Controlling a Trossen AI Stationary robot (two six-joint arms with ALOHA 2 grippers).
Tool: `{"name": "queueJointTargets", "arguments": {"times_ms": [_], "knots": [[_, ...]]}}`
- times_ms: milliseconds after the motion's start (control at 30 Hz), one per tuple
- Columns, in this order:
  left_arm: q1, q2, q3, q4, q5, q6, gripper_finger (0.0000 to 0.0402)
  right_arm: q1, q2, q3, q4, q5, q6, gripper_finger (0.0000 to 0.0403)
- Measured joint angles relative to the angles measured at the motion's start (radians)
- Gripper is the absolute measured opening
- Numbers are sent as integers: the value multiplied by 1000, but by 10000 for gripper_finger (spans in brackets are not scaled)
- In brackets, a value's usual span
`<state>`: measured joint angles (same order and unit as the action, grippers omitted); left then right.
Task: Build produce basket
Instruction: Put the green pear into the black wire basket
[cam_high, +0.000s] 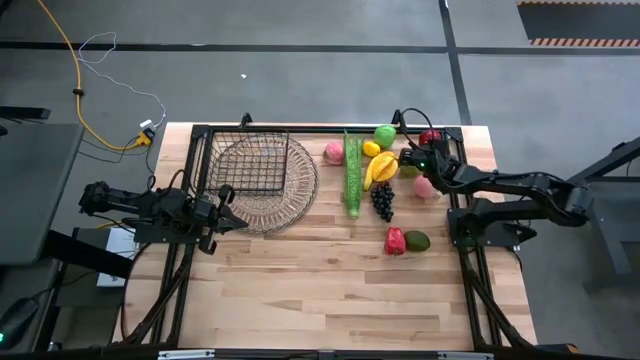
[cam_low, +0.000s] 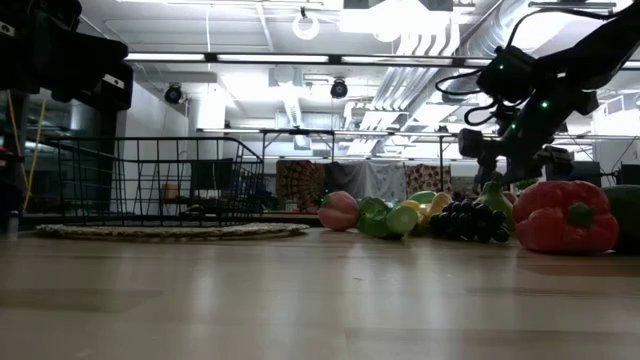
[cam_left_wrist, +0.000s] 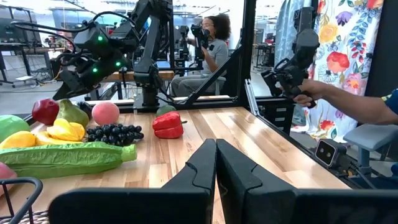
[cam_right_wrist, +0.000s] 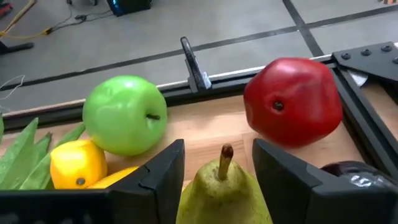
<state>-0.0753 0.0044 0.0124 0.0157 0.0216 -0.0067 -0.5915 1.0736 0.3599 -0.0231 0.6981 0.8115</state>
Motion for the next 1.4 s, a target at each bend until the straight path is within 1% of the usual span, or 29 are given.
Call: {"name": "queueJointTargets", "arguments": {"times_ms": [100,333,567,700,833,967,1100,1200,1300,1400], "knots": [[0,0,0,0,0,0,1,0,1,0,6,27,0,149],[0,0,0,0,0,0,1,2,1,0,6,30,0,80],[0,0,0,0,0,0,1,3,1,0,6,32,-20,37],[0,0,0,0,0,0,1,3,1,0,7,50,-35,10],[0,0,0,0,0,0,1,3,0,0,30,54,-70,8],[0,0,0,0,0,0,1,4,-1,0,123,53,-145,4],[0,0,0,0,0,0,1,38,-6,0,262,12,-222,4],[0,0,0,0,0,0,1,74,-30,0,384,-59,-300,3],[0,0,0,0,0,0,1,113,-74,0,508,-173,-385,2],[0,0,0,0,0,0,1,159,-114,0,586,-322,-435,2]]}}
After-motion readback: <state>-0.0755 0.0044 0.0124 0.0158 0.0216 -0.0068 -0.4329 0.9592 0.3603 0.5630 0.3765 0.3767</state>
